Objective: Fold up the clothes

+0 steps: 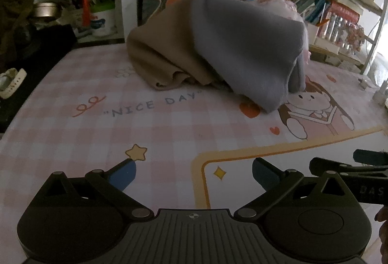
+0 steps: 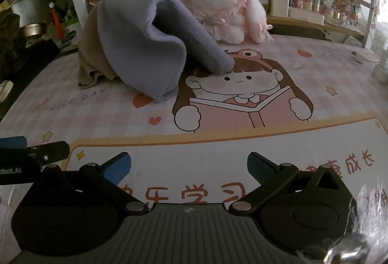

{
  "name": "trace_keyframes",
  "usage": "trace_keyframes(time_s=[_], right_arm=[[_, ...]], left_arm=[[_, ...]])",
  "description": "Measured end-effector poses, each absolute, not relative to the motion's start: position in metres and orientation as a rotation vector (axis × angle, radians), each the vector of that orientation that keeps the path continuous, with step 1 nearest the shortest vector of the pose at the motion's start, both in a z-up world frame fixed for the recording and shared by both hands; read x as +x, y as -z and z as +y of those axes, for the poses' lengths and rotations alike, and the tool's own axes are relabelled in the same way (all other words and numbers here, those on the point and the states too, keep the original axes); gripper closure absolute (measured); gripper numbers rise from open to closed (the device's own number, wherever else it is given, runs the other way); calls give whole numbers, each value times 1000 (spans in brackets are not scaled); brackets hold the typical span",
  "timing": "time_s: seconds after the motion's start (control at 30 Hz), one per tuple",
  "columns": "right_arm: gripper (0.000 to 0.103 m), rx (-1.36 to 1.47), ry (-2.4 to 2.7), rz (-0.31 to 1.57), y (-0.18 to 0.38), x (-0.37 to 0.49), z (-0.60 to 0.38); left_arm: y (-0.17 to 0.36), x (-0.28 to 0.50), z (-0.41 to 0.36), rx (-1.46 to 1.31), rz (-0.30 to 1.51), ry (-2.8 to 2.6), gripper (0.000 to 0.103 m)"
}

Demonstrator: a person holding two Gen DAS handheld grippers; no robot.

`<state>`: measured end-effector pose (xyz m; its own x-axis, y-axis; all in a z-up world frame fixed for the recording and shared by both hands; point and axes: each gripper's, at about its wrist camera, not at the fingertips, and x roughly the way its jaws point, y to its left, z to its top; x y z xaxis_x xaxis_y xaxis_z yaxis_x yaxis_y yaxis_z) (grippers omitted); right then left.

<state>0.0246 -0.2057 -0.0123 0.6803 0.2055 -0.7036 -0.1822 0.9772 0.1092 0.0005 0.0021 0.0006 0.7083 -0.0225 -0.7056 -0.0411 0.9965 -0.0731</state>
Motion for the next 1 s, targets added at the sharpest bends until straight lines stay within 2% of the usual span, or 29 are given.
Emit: trace_keyframes(time_s=[0.37,0.7,1.0], right_arm=[[0,57,-292,789,12,34,-227],[0,94,-344,804,3,60,-272],[0,362,-401,875,3,78,-323]], left_arm=[[-4,-1,-17,-86,761,-82,0],[-23,31,-75,41,779,-96,0],[-42,75,-124,191,704,-98,0]])
